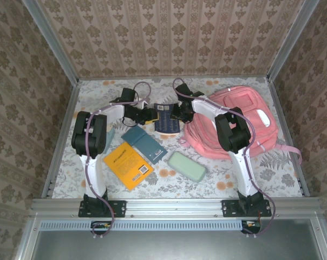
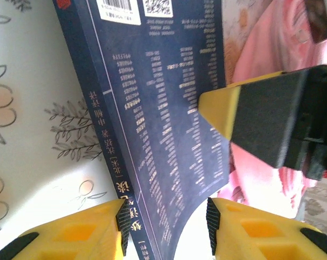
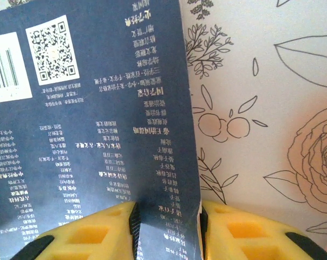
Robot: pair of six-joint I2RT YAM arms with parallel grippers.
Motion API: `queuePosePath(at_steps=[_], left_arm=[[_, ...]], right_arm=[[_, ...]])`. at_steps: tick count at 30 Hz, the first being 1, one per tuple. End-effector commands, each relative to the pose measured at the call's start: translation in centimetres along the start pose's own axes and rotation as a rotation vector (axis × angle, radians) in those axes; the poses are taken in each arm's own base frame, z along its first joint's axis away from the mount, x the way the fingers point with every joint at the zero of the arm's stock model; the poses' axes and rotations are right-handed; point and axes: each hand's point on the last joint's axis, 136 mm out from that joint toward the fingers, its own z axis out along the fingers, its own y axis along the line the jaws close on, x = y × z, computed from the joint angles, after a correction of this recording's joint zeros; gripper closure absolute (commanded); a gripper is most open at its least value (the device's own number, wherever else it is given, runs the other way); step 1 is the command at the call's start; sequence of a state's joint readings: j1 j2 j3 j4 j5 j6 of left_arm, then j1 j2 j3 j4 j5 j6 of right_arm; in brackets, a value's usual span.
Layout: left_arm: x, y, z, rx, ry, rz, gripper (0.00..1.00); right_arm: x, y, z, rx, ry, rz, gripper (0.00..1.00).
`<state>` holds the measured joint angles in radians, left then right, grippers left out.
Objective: Pack the student bag
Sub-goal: Adjust the book at the top-center of the table.
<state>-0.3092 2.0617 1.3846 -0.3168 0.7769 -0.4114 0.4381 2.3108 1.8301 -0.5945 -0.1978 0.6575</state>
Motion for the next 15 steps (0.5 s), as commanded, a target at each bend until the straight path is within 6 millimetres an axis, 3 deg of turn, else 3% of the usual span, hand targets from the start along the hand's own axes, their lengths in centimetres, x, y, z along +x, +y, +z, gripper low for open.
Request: queuePosePath(at_steps=[1, 15], left_arm=[[1.4, -1.0, 1.0, -0.049, 0.059, 0.087, 0.55], [-0.3, 4.5, -0.1, -0.435, -0.052, -0.012, 0.49]], right_arm=[[1.1, 1.4, 1.7, -0.063, 0.048, -0.024, 0.64], [1.2, 1.2, 1.7, -0.054, 0.051, -0.017, 0.64]])
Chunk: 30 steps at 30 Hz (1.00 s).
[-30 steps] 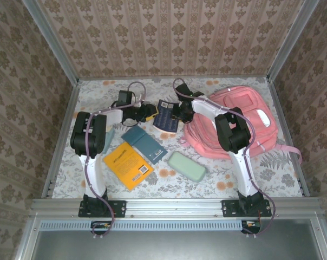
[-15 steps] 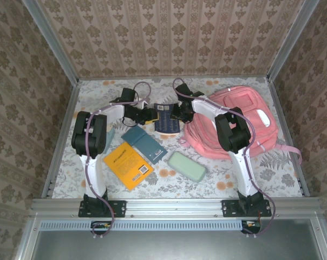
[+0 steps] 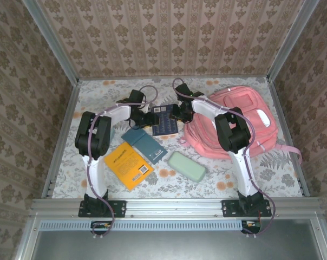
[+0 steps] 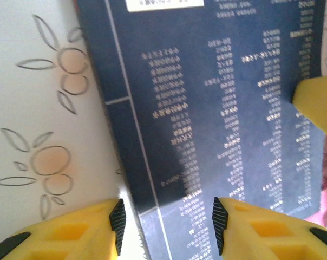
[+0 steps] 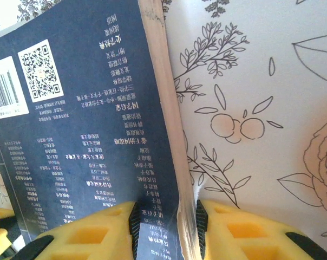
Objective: Pack the student bag
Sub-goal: Adjust the book at the top-center of the table, then pick up the book from the top-center of the table.
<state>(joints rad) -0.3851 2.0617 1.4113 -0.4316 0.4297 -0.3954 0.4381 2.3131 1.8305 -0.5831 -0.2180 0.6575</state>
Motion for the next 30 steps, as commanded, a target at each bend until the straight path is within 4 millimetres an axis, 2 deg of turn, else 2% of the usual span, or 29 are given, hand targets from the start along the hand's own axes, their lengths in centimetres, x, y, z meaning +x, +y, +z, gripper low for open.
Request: queuePosePath(at_steps=[1, 4, 6, 11, 15, 18, 24, 30], left_arm=[[-1.2, 1.6, -0.3, -0.111, -0.033, -0.047, 0.49], [-0.9, 2.0, 0.2, -0.127, -0.024, -0.072, 0.49], [-0.7, 1.2, 0.8, -0.089, -0.003, -0.071, 0.49], [-0.1, -2.0, 2.1, 0.038, 0.033, -0.054, 0.49], [-0.1, -5.1, 2.3, 0.188, 0.040, -0.083, 0.51], [-0.6, -7.6, 1.3, 0.341, 0.015, -0.095, 0.52], [-2.5, -11.0, -3.0, 0.592, -0.102, -0.085, 0.54], [-2.4, -11.5, -3.9, 0.661, -0.101, -0.066, 0.55]], right_arm=[[1.2, 0.7, 1.7, -0.032, 0.047, -0.015, 0.64], [1.3, 0.6, 1.7, -0.029, 0.048, -0.013, 0.64], [1.3, 0.6, 1.8, -0.029, 0.050, -0.011, 0.64], [1.5, 0.8, 1.9, -0.041, 0.053, -0.009, 0.64], [1.6, 1.2, 2.0, -0.057, 0.057, -0.008, 0.64], [1.7, 1.3, 2.1, -0.063, 0.064, -0.001, 0.64], [1.8, 1.4, 1.9, -0.069, 0.066, 0.004, 0.64], [1.6, 1.4, 1.7, -0.070, 0.060, 0.002, 0.64]])
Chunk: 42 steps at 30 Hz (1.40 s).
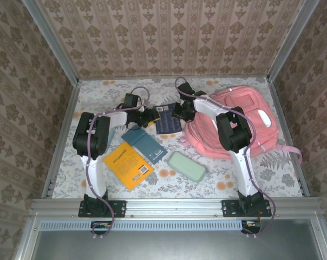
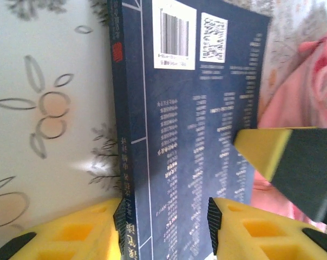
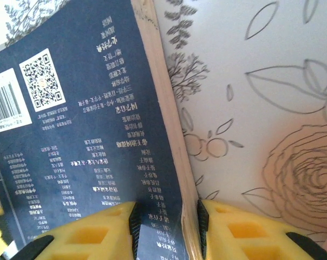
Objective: Pack the student bag
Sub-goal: Pick up the book from the top-center of the table.
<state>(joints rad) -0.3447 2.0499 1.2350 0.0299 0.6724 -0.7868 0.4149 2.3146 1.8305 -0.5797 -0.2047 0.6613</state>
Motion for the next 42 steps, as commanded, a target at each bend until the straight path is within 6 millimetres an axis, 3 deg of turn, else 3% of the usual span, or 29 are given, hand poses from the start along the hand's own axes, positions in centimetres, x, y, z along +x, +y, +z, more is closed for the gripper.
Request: queuePosePath(at_steps=[1, 6, 15, 16, 19, 23, 25, 28, 33, 42], left_arm=[[2.0, -9.5, -1.1, 0.350, 0.086, 0.156, 0.55], [1.3, -9.2, -1.6, 0.413, 0.061, 0.124, 0.55], [2.0, -4.1, -1.3, 0.106, 0.111, 0.153, 0.59], [2.0, -3.9, -1.3, 0.091, 0.112, 0.156, 0.61], [2.0, -3.5, -1.3, 0.084, 0.113, 0.154, 0.81], [1.8, -3.6, -1.4, 0.085, 0.106, 0.155, 0.90], [1.5, -3.9, -1.6, 0.086, 0.097, 0.160, 0.98], [1.2, -4.3, -2.0, 0.091, 0.084, 0.170, 1.00], [0.6, -5.2, -3.1, 0.102, 0.062, 0.180, 1.00], [0.1, -7.7, -5.2, 0.149, 0.018, 0.209, 1.00]], right_arm=[[2.7, 2.6, 1.7, -0.083, 0.079, -0.024, 0.64], [2.7, 2.4, 1.5, -0.082, 0.077, -0.022, 0.64], [1.9, 2.8, 0.7, -0.096, 0.041, -0.036, 0.64], [1.7, 2.9, 0.5, -0.098, 0.036, -0.038, 0.64], [1.4, 3.2, -0.2, -0.103, 0.024, -0.050, 0.62], [0.6, 4.2, -2.3, -0.117, -0.019, -0.079, 0.58], [0.4, 4.3, -4.1, -0.102, -0.038, -0.103, 0.56], [0.0, 4.1, -7.2, -0.056, -0.091, -0.167, 0.52], [0.4, 0.9, -11.2, 0.101, -0.154, -0.271, 0.46], [3.6, -7.8, -13.6, 0.421, -0.129, -0.387, 0.42]])
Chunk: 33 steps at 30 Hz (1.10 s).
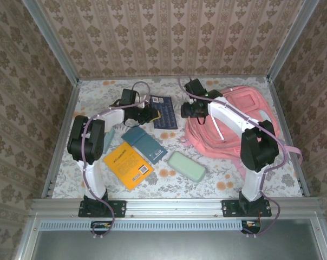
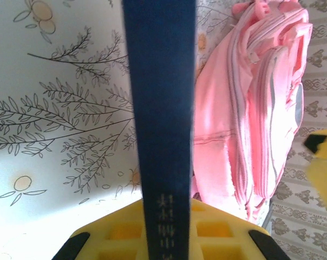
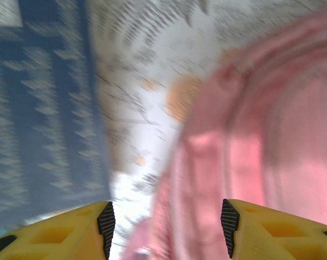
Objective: Pack the student bag
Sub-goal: Pick up the book from the top-center of the table, then open the student bag at the middle-right of the table.
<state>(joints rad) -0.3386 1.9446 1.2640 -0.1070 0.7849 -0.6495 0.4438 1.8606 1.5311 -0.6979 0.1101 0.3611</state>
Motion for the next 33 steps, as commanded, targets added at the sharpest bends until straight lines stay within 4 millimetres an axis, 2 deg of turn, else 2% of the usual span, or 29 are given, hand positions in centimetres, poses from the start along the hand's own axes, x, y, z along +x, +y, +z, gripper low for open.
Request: queuePosePath(at_steps=[1, 7, 14, 17, 21, 22, 23, 26, 29, 33], left_arm=[[-1.5, -3.6, -2.0, 0.059, -0.051, 0.083, 1.00], [-1.4, -4.1, -2.4, 0.067, -0.055, 0.090, 1.00], [-0.8, -4.2, -2.7, 0.067, -0.058, 0.091, 1.00], [-0.6, -4.3, -2.8, 0.068, -0.059, 0.093, 1.00], [-0.4, -4.4, -2.7, 0.072, -0.056, 0.093, 1.00], [-0.5, -4.5, -2.8, 0.076, -0.057, 0.095, 1.00], [-0.5, -4.6, -2.9, 0.077, -0.059, 0.096, 1.00], [-0.7, -5.0, -3.1, 0.082, -0.065, 0.103, 1.00], [-0.8, -5.5, -3.3, 0.092, -0.069, 0.103, 1.00], [-1.1, -6.2, -3.5, 0.112, -0.084, 0.099, 1.00]], right_arm=[[3.2, -4.1, 0.1, 0.172, 0.079, -0.090, 0.42], [6.3, -6.1, 0.5, 0.228, 0.136, -0.122, 0.41], [7.7, -7.3, 1.0, 0.273, 0.163, -0.138, 0.43], [8.0, -7.8, 1.0, 0.289, 0.172, -0.154, 0.47], [8.7, -8.7, 2.1, 0.292, 0.198, -0.136, 0.66], [8.6, -8.6, 2.1, 0.284, 0.198, -0.127, 0.76], [8.5, -8.3, 2.1, 0.266, 0.194, -0.120, 0.85], [6.8, -6.8, 1.3, 0.193, 0.148, -0.102, 1.00], [4.5, -5.5, -0.1, 0.142, 0.107, -0.075, 1.00], [0.3, -2.9, -3.0, 0.022, 0.012, -0.019, 1.00]])
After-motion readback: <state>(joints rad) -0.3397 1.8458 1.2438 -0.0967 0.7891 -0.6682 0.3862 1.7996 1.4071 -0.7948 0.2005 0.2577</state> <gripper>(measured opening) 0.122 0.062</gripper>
